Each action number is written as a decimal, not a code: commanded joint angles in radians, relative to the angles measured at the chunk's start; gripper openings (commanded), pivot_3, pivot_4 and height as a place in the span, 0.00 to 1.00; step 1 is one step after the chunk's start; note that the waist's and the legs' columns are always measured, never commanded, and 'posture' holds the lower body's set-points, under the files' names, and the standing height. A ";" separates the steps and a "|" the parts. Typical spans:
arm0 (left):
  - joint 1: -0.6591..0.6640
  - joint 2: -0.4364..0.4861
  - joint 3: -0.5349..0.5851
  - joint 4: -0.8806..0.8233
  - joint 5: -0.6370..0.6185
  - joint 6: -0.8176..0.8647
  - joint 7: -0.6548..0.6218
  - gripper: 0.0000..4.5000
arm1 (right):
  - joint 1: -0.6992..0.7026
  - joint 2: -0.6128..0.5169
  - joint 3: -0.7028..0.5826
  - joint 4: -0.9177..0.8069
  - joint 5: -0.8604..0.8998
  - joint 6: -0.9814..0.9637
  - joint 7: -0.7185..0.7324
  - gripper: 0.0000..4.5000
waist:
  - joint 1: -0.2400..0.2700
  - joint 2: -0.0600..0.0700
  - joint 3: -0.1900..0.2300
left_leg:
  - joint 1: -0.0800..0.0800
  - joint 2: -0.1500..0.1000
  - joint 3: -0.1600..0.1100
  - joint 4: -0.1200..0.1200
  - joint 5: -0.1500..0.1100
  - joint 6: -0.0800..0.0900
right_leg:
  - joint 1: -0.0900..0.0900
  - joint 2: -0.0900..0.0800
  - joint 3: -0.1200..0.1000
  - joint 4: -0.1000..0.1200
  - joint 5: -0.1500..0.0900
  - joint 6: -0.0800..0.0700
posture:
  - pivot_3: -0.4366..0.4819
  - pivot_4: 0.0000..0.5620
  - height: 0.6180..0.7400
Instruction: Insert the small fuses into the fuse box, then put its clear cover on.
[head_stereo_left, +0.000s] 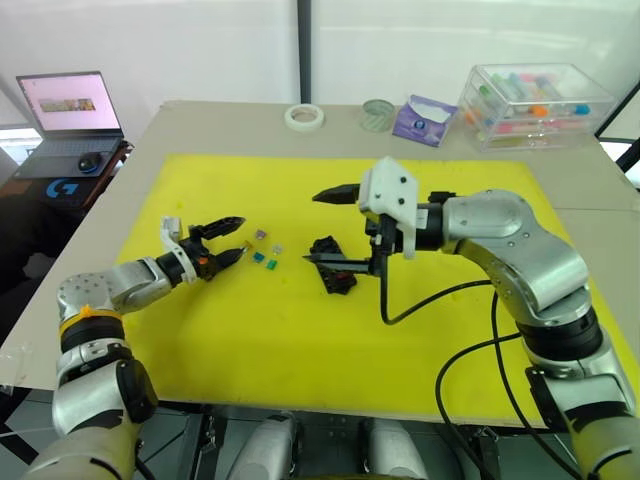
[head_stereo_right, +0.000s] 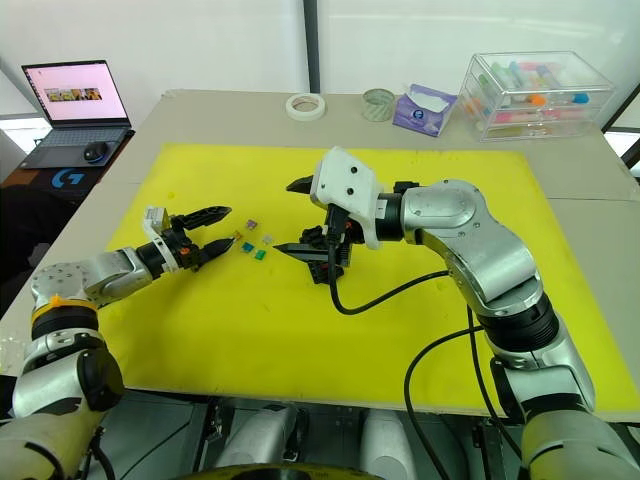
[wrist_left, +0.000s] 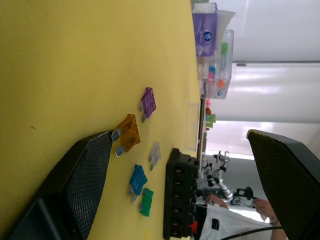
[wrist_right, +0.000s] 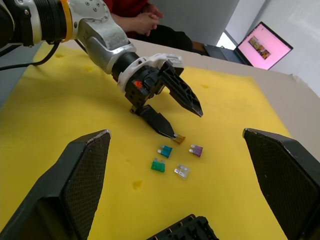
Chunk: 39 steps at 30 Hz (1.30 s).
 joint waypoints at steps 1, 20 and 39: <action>0.004 -0.027 -0.013 0.014 0.062 -0.005 0.008 0.81 | -0.019 0.001 -0.025 -0.036 0.013 -0.004 -0.006 1.00 | -0.001 0.000 0.000 | 0.000 0.000 0.000 0.000 0.000 0.000 | 0.000 0.000 0.000 0.000 0.000 0.000 | 0.48 0.27 1.00; 0.017 -0.058 0.025 -0.024 0.142 0.014 0.008 0.69 | -0.016 0.000 -0.023 -0.042 0.015 0.004 -0.008 1.00 | -0.002 0.000 0.000 | 0.000 0.000 -0.002 0.000 0.000 0.000 | 0.005 0.000 -0.001 -0.001 0.000 0.000 | 0.48 0.27 1.00; 0.030 -0.059 0.037 -0.039 0.203 0.017 -0.024 0.19 | -0.020 0.004 -0.020 -0.042 0.020 0.013 -0.001 1.00 | -0.005 0.000 0.000 | 0.000 0.000 -0.002 -0.001 0.000 0.000 | 0.005 0.000 -0.001 -0.001 0.000 0.000 | 0.48 0.27 1.00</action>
